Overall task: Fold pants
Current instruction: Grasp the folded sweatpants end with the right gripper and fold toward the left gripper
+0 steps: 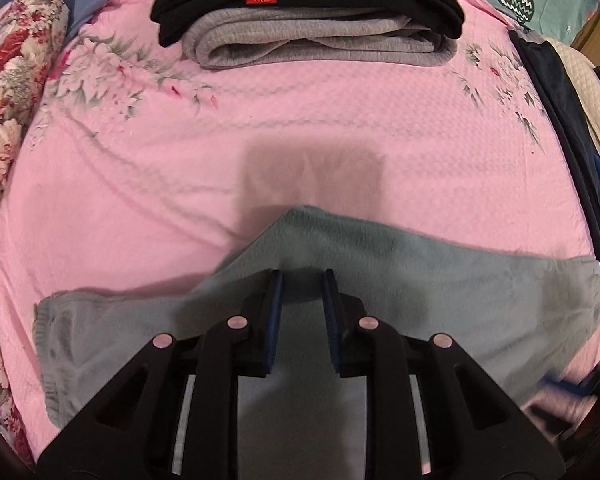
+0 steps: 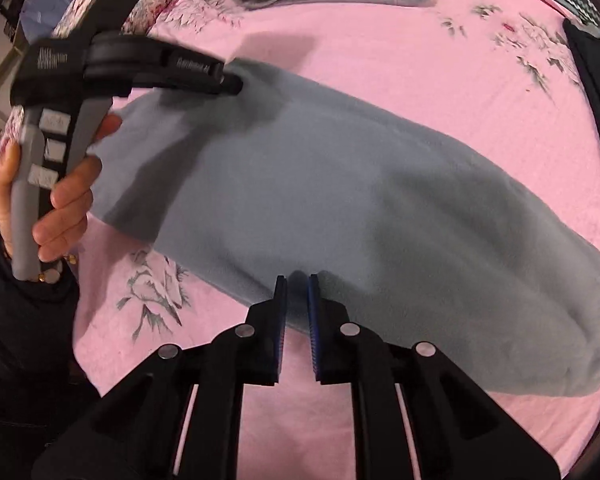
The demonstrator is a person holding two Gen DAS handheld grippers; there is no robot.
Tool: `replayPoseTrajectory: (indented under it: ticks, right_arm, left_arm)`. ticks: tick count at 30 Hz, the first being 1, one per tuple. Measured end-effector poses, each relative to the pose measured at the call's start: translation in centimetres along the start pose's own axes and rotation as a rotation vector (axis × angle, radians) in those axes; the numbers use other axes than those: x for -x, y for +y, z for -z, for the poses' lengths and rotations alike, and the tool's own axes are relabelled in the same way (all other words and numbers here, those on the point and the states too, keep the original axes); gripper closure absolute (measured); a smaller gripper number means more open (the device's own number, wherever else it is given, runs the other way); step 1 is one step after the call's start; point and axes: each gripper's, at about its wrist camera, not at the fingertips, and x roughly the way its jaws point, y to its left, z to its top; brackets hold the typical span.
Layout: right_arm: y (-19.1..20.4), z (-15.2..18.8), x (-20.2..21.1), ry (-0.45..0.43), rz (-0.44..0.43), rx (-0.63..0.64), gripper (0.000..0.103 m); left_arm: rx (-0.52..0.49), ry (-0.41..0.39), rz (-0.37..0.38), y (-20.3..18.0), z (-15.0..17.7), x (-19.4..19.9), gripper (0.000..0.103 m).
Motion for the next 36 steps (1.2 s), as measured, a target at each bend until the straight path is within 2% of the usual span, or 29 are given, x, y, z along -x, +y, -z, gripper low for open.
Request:
replayPoseTrajectory:
  ticks: [2, 3, 5, 7, 10, 13, 19, 25, 27, 28, 30, 33, 34, 36]
  right_arm:
    - [-2.9, 0.6, 3.3, -0.090, 0.031, -0.066, 0.065]
    - [-4.4, 1.0, 4.9, -0.130, 0.059, -0.096, 0.052]
    - [-8.5, 2.1, 7.9, -0.185, 0.145, -0.162, 0.049]
    - [-12.8, 3.1, 10.1, -0.195, 0.220, -0.222, 0.049]
    - [-17.3, 3.7, 11.3, -0.174, 0.239, -0.194, 0.049]
    - [-20.1, 3.5, 10.6, -0.124, 0.271, -0.163, 0.049]
    - [-21.8, 5.1, 9.6, -0.066, 0.245, -0.087, 0.049]
    - [-22.7, 5.5, 7.0, -0.024, 0.224, -0.051, 0.048]
    - [-22.2, 5.4, 6.8, -0.058, 0.218, -0.025, 0.043]
    - [-21.9, 5.3, 6.5, -0.068, 0.210, -0.009, 0.034]
    - [-21.2, 5.1, 5.9, -0.094, 0.224, 0.034, 0.030]
    - [-20.9, 4.7, 5.6, -0.120, 0.191, 0.053, 0.034]
    - [-20.8, 4.6, 5.6, -0.125, 0.174, 0.060, 0.042]
    - [-20.8, 4.5, 5.8, -0.127, 0.136, 0.064, 0.052]
  left_arm:
    - [-0.011, -0.027, 0.006, 0.1, 1.3, 1.5, 0.081]
    - [-0.013, -0.039, 0.032, 0.1, 2.2, 2.5, 0.080]
    - [-0.013, -0.049, 0.070, 0.0, 3.6, 3.6, 0.076]
    - [-0.017, -0.042, 0.099, -0.9, 4.7, 3.9, 0.076]
    - [-0.025, -0.019, 0.124, -2.3, 6.3, 4.1, 0.076]
    - [-0.043, 0.003, 0.110, -4.1, 7.5, 3.7, 0.076]
    - [-0.045, 0.064, 0.105, -5.4, 8.1, 2.5, 0.076]
    - [-0.061, 0.077, 0.101, -6.8, 7.5, 2.4, 0.075]
    - [-0.067, 0.080, 0.100, -7.4, 7.4, 2.3, 0.073]
    - [-0.070, 0.082, 0.100, -7.6, 7.4, 2.2, 0.073]
    - [-0.073, 0.091, 0.102, -8.1, 7.4, 2.0, 0.073]
    - [-0.080, 0.095, 0.098, -8.5, 7.3, 1.9, 0.073]
    - [-0.081, 0.094, 0.102, -8.6, 7.2, 1.9, 0.073]
    - [-0.087, 0.093, 0.124, -8.9, 6.9, 2.1, 0.073]
